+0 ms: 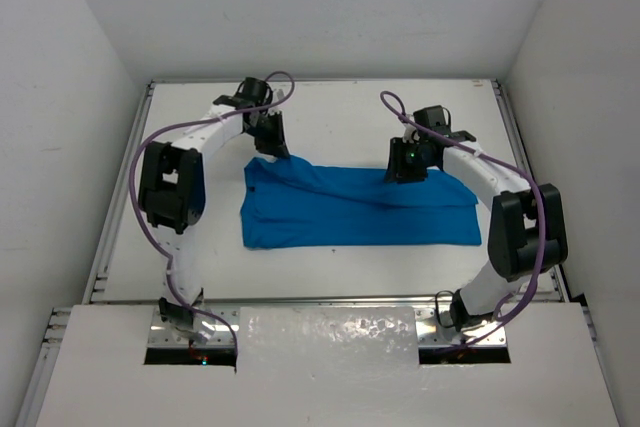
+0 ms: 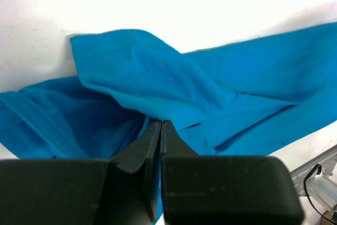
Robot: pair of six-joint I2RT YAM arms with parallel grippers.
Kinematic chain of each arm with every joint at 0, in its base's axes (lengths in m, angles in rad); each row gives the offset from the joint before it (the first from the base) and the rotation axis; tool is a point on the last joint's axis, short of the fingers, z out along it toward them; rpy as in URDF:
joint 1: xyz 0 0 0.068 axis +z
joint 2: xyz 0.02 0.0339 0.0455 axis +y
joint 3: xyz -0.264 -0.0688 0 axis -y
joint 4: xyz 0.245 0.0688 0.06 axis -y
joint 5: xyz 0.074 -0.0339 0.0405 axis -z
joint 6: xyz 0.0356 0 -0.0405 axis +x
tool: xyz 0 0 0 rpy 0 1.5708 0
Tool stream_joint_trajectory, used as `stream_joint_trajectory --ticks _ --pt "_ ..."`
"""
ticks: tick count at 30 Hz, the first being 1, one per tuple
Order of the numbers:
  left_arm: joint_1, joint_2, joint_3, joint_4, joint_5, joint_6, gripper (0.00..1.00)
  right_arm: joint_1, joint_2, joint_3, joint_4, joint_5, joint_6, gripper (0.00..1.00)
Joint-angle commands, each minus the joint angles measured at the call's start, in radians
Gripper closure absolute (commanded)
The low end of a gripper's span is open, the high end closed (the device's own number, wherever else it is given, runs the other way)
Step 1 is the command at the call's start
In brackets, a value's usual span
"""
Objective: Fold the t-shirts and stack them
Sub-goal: Fold the other side of the tshirt into a rectangle
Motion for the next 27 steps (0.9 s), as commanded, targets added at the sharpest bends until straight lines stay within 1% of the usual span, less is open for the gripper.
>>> stream_joint_trajectory --ticks 1,2,4,5,7,8,9,10,11,12,13,14,16,17,18,19,20,22,24,27 --pt "0.014 -0.045 0.004 -0.009 0.015 0.009 1.00 0.001 -0.038 0.005 0.015 0.015 -0.015 0.60" --pt "0.013 -0.065 -0.063 -0.009 0.012 0.017 1.00 0.001 -0.036 0.006 0.012 0.015 -0.021 0.60" --pt "0.013 -0.142 -0.148 -0.013 -0.047 0.028 1.00 0.003 -0.034 0.009 0.006 0.015 -0.027 0.60" --pt "0.014 -0.195 -0.238 -0.017 -0.107 0.026 1.00 0.001 -0.034 0.009 0.004 0.017 -0.030 0.60" --pt "0.019 -0.242 -0.316 -0.027 -0.165 0.004 1.00 0.001 -0.033 0.009 0.003 0.022 -0.032 0.60" --pt "0.022 -0.284 -0.380 -0.024 -0.207 -0.006 0.93 0.001 -0.031 0.008 0.004 0.022 -0.031 0.60" --pt "0.023 -0.303 -0.402 -0.008 -0.216 -0.024 0.84 0.001 -0.028 0.008 0.006 0.020 -0.029 0.60" --pt "0.023 -0.315 -0.415 0.003 -0.222 -0.032 0.60 0.001 -0.030 0.008 0.009 0.017 -0.029 0.60" --pt "0.023 -0.324 -0.410 0.011 -0.234 -0.036 0.49 0.001 -0.028 0.008 0.009 0.015 -0.029 0.60" --pt "0.023 -0.322 -0.395 0.022 -0.233 -0.038 0.45 0.001 -0.027 0.008 0.009 0.015 -0.030 0.60" --pt "0.023 -0.314 -0.371 0.022 -0.230 -0.037 0.44 0.001 -0.027 0.009 0.006 0.015 -0.031 0.60" --pt "0.023 -0.282 -0.302 0.017 -0.235 -0.035 0.44 0.001 -0.025 0.017 -0.002 0.015 -0.038 0.60" --pt "0.023 -0.240 -0.224 0.006 -0.239 -0.035 0.44 0.003 -0.024 0.023 -0.010 0.017 -0.043 0.60" --pt "0.023 -0.189 -0.149 0.006 -0.238 -0.029 0.44 0.001 -0.025 0.027 -0.017 0.020 -0.047 0.60" --pt "0.023 -0.158 -0.113 0.006 -0.229 -0.024 0.44 0.001 -0.025 0.031 -0.022 0.020 -0.049 0.60" --pt "0.023 -0.127 -0.034 -0.003 -0.216 -0.014 0.44 0.003 -0.027 0.032 -0.025 0.023 -0.053 0.60" --pt "0.023 -0.057 0.007 -0.027 -0.184 0.014 0.44 0.001 -0.030 0.038 -0.034 0.026 -0.058 0.60" --pt "0.022 0.008 0.079 -0.046 -0.150 0.042 0.45 0.001 -0.034 0.041 -0.045 0.035 -0.070 0.60" --pt "0.022 0.097 0.201 -0.091 -0.132 0.071 0.45 0.001 -0.041 0.038 -0.048 0.045 -0.076 0.60" --pt "0.022 0.143 0.194 -0.104 -0.147 0.079 0.46 -0.005 -0.047 0.021 -0.044 0.046 -0.077 0.60"
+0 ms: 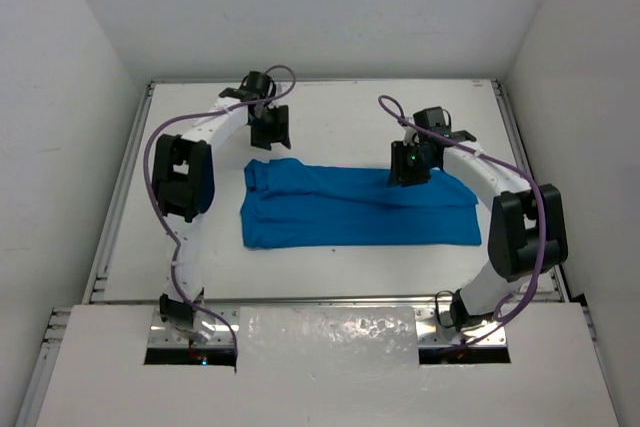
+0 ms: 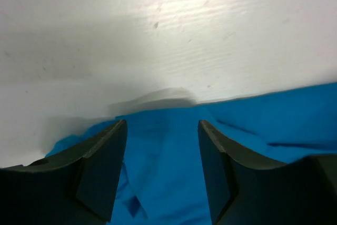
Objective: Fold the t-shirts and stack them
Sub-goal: Fold the other side of the tshirt into a rectangle
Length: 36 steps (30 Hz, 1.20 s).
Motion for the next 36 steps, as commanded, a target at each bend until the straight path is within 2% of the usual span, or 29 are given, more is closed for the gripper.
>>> stream_joint_trajectory --ticks 1,9,11,15,16,17,18,19,25,28,35,36 --pt "0.007 0.034 -0.001 -0.073 0.020 0.042 0.46 -0.006 -0.046 0.016 0.004 0.015 -0.022 0.60" --pt "-0.040 0.068 -0.027 -0.072 -0.018 0.064 0.45 -0.011 -0.040 -0.010 0.030 0.003 -0.014 0.60" --pt "-0.043 0.068 -0.035 -0.058 -0.018 0.059 0.47 -0.011 -0.040 -0.008 0.027 0.009 -0.018 0.60" --pt "-0.043 0.069 -0.050 -0.021 0.016 0.056 0.64 -0.017 -0.038 -0.005 0.019 0.012 -0.026 0.60" --pt "-0.043 0.071 -0.050 -0.015 0.022 0.053 0.75 -0.019 -0.037 -0.005 0.018 0.012 -0.028 0.60" --pt "-0.043 0.079 -0.052 -0.014 0.028 0.052 0.80 -0.022 -0.037 -0.005 0.018 0.012 -0.026 0.60" --pt "-0.043 0.080 -0.050 -0.015 0.039 0.052 0.93 -0.023 -0.037 -0.007 0.018 0.012 -0.028 0.60" --pt "-0.045 0.080 -0.050 -0.017 0.039 0.050 1.00 -0.023 -0.037 -0.007 0.019 0.012 -0.028 0.60" --pt "-0.046 -0.018 -0.108 0.029 0.036 0.032 1.00 -0.028 -0.035 -0.011 0.024 0.007 -0.026 0.60" --pt "-0.049 -0.120 -0.161 0.068 0.057 0.029 1.00 -0.028 -0.029 -0.014 0.030 0.003 -0.023 0.60" --pt "-0.094 -0.442 -0.532 0.163 0.102 0.032 1.00 -0.031 -0.011 -0.005 0.035 -0.019 -0.011 0.60" --pt "-0.103 -0.472 -0.573 0.182 0.103 0.027 0.96 -0.031 -0.011 -0.008 0.038 -0.022 -0.008 0.60"
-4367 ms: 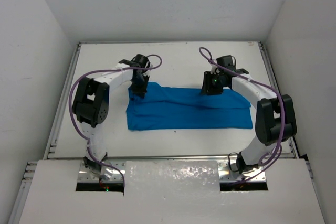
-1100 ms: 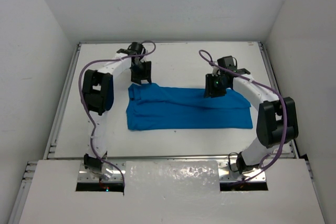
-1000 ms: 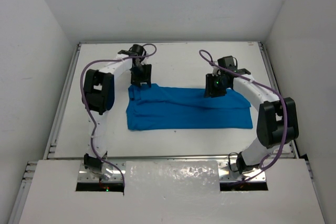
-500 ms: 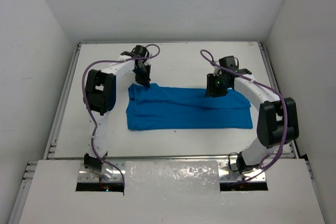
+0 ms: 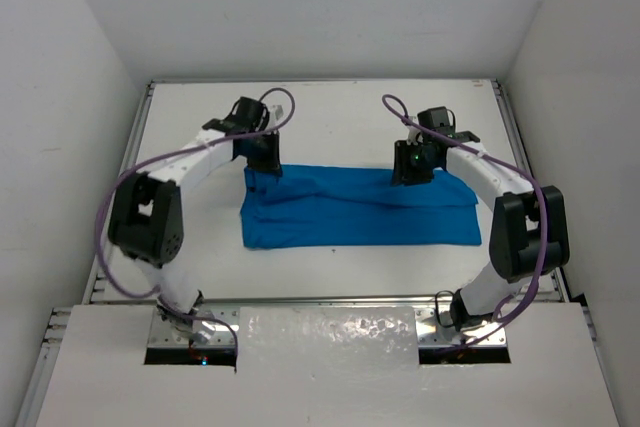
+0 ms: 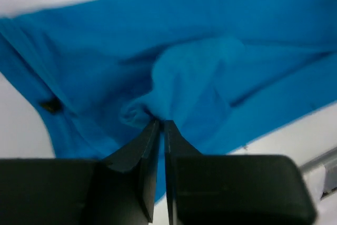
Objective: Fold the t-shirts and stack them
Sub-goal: Fold the other side of the tshirt into a rectangle
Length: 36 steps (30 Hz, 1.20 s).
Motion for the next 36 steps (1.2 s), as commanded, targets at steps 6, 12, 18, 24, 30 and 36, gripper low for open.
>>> stream_joint_trajectory --ticks 6,12,18,24,30,36 --pt "-0.092 -0.353 -0.444 0.163 0.047 -0.063 0.57 -0.006 -0.021 -0.023 0.033 -0.033 0.031 0.60" --pt "-0.091 -0.420 -0.413 0.133 -0.122 -0.072 0.47 -0.004 -0.051 -0.024 0.033 -0.030 0.045 0.60" --pt "-0.091 -0.125 -0.114 0.067 -0.131 -0.007 0.45 -0.003 -0.097 -0.056 0.036 -0.026 0.055 0.60" --pt "-0.091 0.135 0.133 -0.033 -0.076 0.072 0.47 -0.004 -0.129 -0.101 0.031 -0.015 0.043 0.60" --pt "-0.091 0.234 0.210 -0.096 -0.128 0.076 0.47 -0.006 -0.138 -0.083 -0.001 0.025 0.003 0.59" --pt "-0.092 0.283 0.230 -0.070 -0.102 0.067 0.47 -0.006 -0.135 -0.078 -0.002 0.028 -0.009 0.59"
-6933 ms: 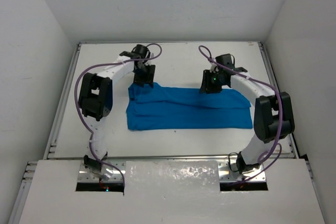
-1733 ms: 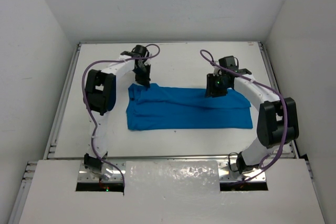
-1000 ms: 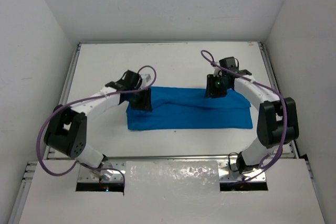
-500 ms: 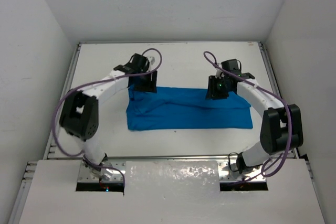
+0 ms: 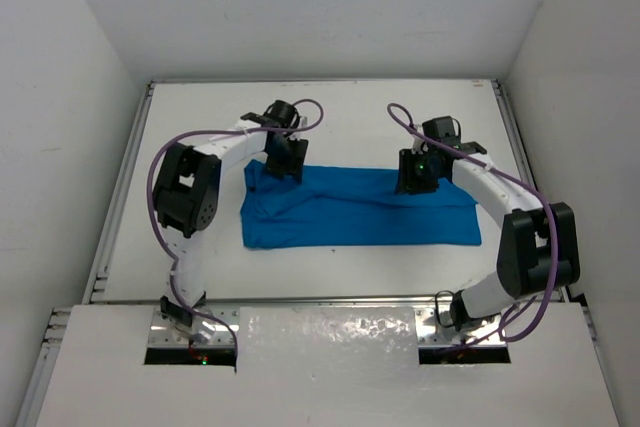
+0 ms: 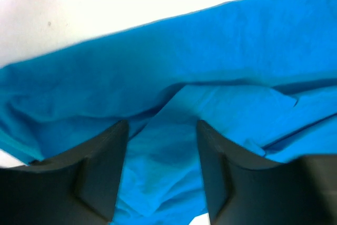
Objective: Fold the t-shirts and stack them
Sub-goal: Fold the other side of the tshirt into a rectangle
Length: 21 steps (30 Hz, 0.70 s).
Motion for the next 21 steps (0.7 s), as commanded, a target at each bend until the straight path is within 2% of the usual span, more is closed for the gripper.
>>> stream_joint_trajectory --ticks 1,2,3,5,6,7,18,21 --pt "-0.001 0.011 0.039 0.024 0.028 0.006 0.51 -0.005 -0.029 0.022 0.002 0.014 -0.025 0.60" --pt "-0.002 0.009 0.037 0.027 0.038 0.006 0.55 -0.005 -0.025 0.022 0.002 0.013 -0.027 0.60" --pt "-0.004 0.005 0.037 0.035 0.053 0.006 0.69 -0.005 -0.023 0.019 0.006 0.013 -0.028 0.60" --pt "-0.007 -0.003 0.037 0.035 0.062 0.001 0.83 -0.005 -0.019 0.017 0.009 0.014 -0.027 0.60" --pt "-0.010 -0.014 0.037 0.038 0.067 -0.002 0.95 -0.005 -0.017 0.017 0.011 0.013 -0.027 0.60" --pt "-0.015 -0.022 0.029 0.041 0.065 -0.005 1.00 -0.005 -0.012 0.017 0.012 0.011 -0.025 0.60" --pt "-0.021 -0.071 -0.040 0.078 0.093 -0.006 1.00 -0.005 -0.012 0.017 0.018 0.003 -0.010 0.60" --pt "-0.047 -0.133 -0.072 0.088 0.107 -0.015 1.00 -0.005 -0.022 0.017 0.011 0.013 -0.016 0.60"
